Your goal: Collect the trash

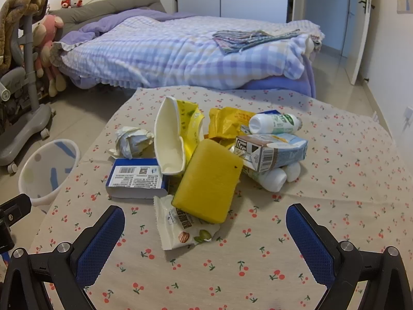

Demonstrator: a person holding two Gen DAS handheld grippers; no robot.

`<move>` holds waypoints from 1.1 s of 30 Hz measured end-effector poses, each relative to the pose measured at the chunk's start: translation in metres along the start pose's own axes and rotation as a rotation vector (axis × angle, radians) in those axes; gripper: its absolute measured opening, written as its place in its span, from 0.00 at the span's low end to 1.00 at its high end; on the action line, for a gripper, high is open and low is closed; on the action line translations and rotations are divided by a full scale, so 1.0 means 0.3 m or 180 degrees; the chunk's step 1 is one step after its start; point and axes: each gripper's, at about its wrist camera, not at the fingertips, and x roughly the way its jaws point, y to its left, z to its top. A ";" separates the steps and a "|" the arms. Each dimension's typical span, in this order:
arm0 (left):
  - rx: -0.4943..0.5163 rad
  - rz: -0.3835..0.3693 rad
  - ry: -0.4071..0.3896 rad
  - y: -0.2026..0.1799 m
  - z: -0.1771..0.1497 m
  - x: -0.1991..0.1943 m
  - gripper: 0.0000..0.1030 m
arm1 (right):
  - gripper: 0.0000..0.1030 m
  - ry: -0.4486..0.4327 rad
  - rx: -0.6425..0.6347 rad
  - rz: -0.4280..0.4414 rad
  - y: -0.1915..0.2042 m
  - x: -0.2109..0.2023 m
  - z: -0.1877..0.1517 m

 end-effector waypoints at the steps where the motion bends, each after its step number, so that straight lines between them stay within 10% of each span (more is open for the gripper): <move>1: 0.0000 0.0001 0.0002 0.000 0.002 -0.003 1.00 | 1.00 0.0003 0.0006 0.0003 -0.002 0.001 0.000; 33: -0.0062 -0.0031 -0.0033 0.016 0.002 -0.007 1.00 | 1.00 -0.0021 0.0161 0.0104 0.005 -0.011 0.029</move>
